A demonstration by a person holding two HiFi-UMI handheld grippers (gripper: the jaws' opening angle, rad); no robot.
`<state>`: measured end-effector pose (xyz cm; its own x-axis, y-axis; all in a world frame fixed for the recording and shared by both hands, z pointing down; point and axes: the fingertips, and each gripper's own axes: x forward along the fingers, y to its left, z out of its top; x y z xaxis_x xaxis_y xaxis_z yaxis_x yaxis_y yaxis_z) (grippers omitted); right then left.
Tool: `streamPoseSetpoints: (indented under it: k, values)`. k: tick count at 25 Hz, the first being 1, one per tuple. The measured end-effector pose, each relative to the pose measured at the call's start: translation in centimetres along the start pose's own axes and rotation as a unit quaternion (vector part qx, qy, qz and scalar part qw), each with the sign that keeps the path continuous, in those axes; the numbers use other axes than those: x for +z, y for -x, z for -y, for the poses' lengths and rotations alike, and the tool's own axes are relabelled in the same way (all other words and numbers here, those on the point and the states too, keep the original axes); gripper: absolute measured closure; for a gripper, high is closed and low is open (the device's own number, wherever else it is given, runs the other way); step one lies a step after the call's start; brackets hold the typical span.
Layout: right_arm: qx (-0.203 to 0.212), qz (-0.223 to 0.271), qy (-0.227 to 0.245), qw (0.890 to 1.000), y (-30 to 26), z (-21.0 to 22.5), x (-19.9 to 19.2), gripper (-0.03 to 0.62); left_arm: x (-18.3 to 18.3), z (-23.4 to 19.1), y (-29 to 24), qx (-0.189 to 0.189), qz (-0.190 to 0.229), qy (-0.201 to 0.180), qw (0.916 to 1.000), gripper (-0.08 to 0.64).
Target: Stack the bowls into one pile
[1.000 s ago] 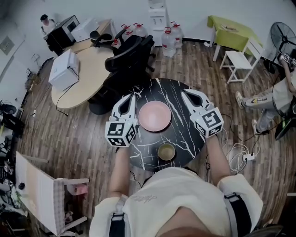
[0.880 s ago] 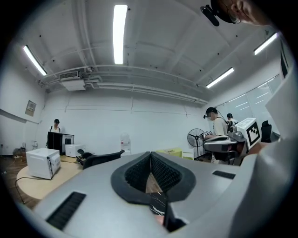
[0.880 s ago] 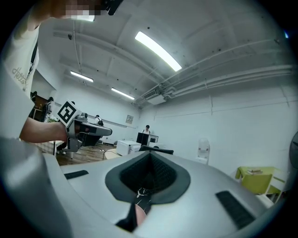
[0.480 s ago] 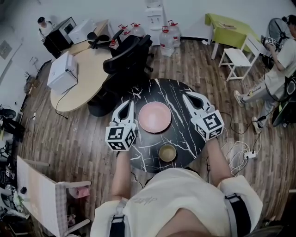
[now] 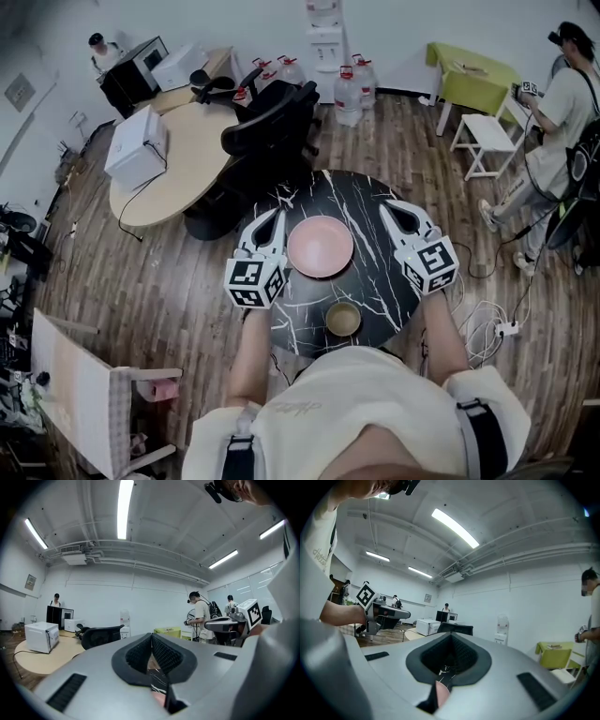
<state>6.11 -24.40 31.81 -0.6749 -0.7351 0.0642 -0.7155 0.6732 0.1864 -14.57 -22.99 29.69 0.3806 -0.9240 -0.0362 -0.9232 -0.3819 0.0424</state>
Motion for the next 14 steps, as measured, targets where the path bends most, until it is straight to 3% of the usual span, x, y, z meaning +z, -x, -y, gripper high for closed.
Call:
streamPoseSetpoints:
  k: [14]
  values:
    - [-0.008,0.004,-0.002,1.0,0.17,0.27,0.18,0.586,0.17,-0.43,0.15,-0.002,-0.001,-0.005,1.0,0.54]
